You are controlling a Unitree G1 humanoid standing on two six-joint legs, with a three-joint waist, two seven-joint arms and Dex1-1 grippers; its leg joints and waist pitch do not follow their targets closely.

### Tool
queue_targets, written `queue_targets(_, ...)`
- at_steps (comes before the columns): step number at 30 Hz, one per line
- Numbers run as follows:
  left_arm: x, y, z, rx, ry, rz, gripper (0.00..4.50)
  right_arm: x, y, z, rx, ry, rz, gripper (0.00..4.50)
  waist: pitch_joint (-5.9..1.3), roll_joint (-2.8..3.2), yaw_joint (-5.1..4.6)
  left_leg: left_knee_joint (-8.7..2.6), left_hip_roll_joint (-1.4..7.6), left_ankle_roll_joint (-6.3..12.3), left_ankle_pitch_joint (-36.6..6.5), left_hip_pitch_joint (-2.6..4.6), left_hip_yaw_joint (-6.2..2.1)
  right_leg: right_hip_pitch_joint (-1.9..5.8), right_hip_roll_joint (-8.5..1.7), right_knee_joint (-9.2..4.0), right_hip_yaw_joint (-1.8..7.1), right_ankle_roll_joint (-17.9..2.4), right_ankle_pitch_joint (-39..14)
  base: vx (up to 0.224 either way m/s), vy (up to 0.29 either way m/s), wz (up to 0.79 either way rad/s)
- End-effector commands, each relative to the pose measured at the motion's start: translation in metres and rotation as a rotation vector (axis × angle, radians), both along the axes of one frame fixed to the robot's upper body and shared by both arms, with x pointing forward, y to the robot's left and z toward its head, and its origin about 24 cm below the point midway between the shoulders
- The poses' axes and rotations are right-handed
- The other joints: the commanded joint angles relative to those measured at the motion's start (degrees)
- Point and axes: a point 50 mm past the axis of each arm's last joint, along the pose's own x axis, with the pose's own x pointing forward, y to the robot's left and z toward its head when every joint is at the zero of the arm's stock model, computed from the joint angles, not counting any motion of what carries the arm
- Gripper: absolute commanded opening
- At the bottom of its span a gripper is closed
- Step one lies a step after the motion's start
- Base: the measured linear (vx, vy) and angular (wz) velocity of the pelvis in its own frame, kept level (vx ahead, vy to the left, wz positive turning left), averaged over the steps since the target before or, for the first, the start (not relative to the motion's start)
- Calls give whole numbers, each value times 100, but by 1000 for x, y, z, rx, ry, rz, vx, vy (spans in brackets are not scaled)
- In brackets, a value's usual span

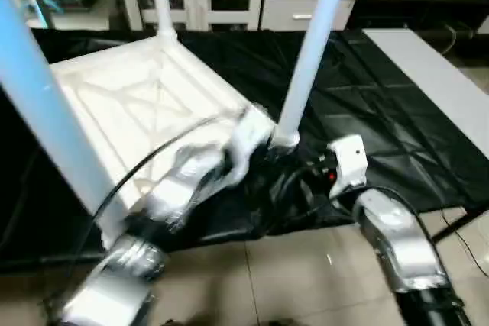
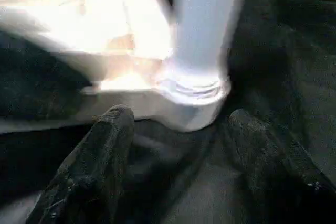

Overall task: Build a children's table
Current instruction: Rotate leg to tighten

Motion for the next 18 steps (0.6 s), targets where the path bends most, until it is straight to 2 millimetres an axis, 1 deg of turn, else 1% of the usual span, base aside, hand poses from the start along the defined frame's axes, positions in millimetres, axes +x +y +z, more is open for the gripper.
queue_targets(1, -5, 6, 0, 96, 9, -22, 138, -9, 8, 9, 33, 7, 150, 318, -351, 53, -5, -428, 142, 383, -1087, 37, 42, 391, -244, -382, 289, -1046, -1117, 0, 0, 0)
queue_targets(2, -5, 11, -1, 128, 9, 1, 138, -14, 10, 10, 36, 18, 207, 318, -343, 70, -7, -431, 133, 360, -1144, 40, 48, 378, -236, -390, 286, -1020, -1185, 0, 0, 0)
queue_targets(3, -6, 18, -2, 165, 11, 30, 138, -20, 11, 11, 34, 29, 271, 318, -337, 52, -10, -436, 130, 296, -1241, 35, 53, 376, -236, -415, 283, -960, -1376, 0, 0, 0)
queue_targets(4, -6, 25, -2, 201, 9, 57, 138, -25, 11, 11, 32, 44, 322, 318, -340, 57, 7, -441, 139, 273, -1275, 47, 47, 378, -247, -427, 283, -930, -1443, 0, 0, 0)
queue_targets(5, -6, 25, -2, 201, 9, 57, 138, -25, 11, 11, 32, 44, 322, 318, -317, 67, 22, -445, 154, 244, -1361, 81, 56, 333, -249, -456, 292, -922, -1559, 0, 0, 0)
queue_targets(6, -8, 38, -1, 294, 14, 104, 138, -32, 10, 11, 39, 69, 385, 318, -314, 50, 0, -461, 159, 173, -1477, 86, 59, 344, -246, -438, 293, -941, -1639, 0, 0, 0)
queue_targets(7, -11, 43, 1, 330, 19, 118, 138, -34, 9, 12, 44, 76, 396, 318, -272, 60, 12, -482, 156, 153, -1605, 73, 49, 336, -238, -472, 290, -838, -1906, 0, 0, 0)
queue_targets(8, -12, 47, 2, 371, 20, 138, 138, -34, 8, 12, 41, 74, 399, 318, -284, 59, 12, -485, 163, 107, -1676, 92, 35, 342, -257, -460, 293, -821, -1990, 0, 0, 0)
queue_targets(9, -9, 49, 3, 380, -1, 177, 138, -34, 8, 12, 39, 71, 395, 318, -272, 55, -9, -496, 138, 77, -1714, 61, 23, 346, -245, -482, 287, -754, -2163, 0, 0, 0)
queue_targets(10, -7, 49, 4, 378, -9, 196, 138, -34, 8, 12, 39, 71, 395, 318, -278, 37, -17, -481, 116, 71, -1740, 74, 26, 328, -239, -515, 285, -662, -2351, 0, 0, 0)
queue_targets(11, -2, 50, 6, 365, -35, 255, 138, -34, 8, 12, 38, 71, 395, 318, -287, 37, -19, -471, 109, 62, -1734, 74, 24, 328, -241, -511, 288, -650, -2371, 0, 0, 0)
queue_targets(14, 6, 50, 9, 357, -82, 336, 138, -33, 9, 12, 38, 72, 392, 318, -297, 15, -34, -456, 86, 102, -1660, 47, 23, 327, -234, -541, 282, -567, -2444, 0, 0, 0)
queue_targets(15, 11, 50, 8, 382, -107, 356, 138, -33, 9, 12, 33, 75, 394, 318, -296, 14, -35, -450, 78, 123, -1667, 44, 21, 319, -227, -563, 271, -502, -2541, 0, 0, 0)
queue_targets(16, 13, 51, 7, 400, -119, 361, 138, -33, 9, 12, 30, 78, 397, 318, -312, 13, -30, -441, 70, 144, -1612, 48, 17, 317, -231, -571, 269, -449, -2547, 0, 0, 0)
queue_targets(17, 14, 51, 7, 423, -125, 362, 138, -33, 9, 12, 26, 80, 400, 318, -320, 4, -31, -439, 72, 145, -1569, 37, 13, 328, -236, -558, 271, -445, -2493, 0, 0, 0)
queue_targets(18, 16, 51, 5, 447, -136, 374, 138, -33, 9, 12, 23, 81, 399, 318, -315, -9, -53, -458, 75, 154, -1527, -10, -4, 354, -228, -546, 258, -415, -2486, 0, 0, 0)
